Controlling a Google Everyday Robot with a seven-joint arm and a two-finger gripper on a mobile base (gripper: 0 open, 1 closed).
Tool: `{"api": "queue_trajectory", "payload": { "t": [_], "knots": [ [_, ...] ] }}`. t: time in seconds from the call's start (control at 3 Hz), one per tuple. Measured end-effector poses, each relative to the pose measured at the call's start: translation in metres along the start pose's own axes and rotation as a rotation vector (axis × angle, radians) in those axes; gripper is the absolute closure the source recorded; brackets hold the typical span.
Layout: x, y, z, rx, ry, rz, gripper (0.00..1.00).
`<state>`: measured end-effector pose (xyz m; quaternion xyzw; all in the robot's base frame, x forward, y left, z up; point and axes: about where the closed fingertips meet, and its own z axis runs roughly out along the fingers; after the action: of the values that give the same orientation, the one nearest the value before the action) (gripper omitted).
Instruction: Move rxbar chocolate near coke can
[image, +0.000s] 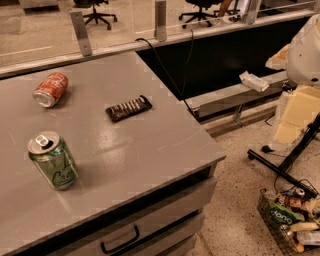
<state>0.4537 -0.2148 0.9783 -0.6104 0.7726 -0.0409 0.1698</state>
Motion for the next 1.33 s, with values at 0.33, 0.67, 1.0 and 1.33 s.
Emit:
{"api": "queue_trajectory", "payload": {
  "t": [0.33,0.67,1.0,1.33],
  "knots": [
    [-0.021,-0.041,0.014,0.04,-0.024,-0.089,0.0],
    [-0.054,-0.083,0.031,0.05,-0.063,-0.207,0.0],
    [-0.099,-0.112,0.058,0.016,-0.141,-0.3,0.0],
    [-0.148,-0.119,0.087,-0.037,-0.228,-0.375,0.0]
  ]
}}
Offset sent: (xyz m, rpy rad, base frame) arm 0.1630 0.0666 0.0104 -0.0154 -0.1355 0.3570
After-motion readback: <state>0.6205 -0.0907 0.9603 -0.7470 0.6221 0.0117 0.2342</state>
